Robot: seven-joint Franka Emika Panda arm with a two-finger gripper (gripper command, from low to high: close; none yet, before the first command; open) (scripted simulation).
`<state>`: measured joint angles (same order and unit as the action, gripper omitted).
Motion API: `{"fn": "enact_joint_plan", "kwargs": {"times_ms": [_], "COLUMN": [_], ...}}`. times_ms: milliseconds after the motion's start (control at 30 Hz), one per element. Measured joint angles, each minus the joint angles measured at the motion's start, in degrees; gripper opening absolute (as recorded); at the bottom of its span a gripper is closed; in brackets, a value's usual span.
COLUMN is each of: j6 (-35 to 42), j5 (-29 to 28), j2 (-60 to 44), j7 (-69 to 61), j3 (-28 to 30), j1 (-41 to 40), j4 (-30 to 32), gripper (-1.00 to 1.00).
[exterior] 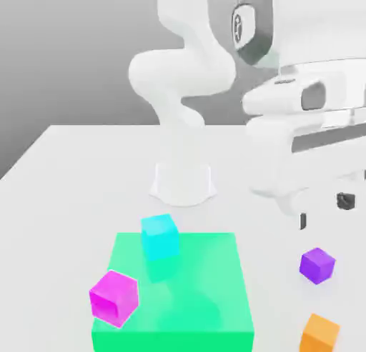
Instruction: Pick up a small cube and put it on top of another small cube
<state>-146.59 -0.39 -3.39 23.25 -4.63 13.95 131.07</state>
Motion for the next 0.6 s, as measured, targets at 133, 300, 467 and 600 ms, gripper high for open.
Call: {"fn": "enact_joint_plan", "kwargs": {"times_ms": [133,300,467,600], "j6": [-2.5,-6.4,-12.0,-11.9], "j5": [-1.8,-4.8,-6.3,-6.3], "j2": [-8.4,-18.8,-26.6,-26.6], "j7": [-2.6,-4.5,-3.7,-3.7], "j3": [-1.0,-1.5,-0.3,-0.3], "j1": [1.3,3.5,4.7,4.7], "j4": [-0.1,-0.7,-2.3,-2.3], "gripper": [0.0,0.0,-1.0,-1.0]}}
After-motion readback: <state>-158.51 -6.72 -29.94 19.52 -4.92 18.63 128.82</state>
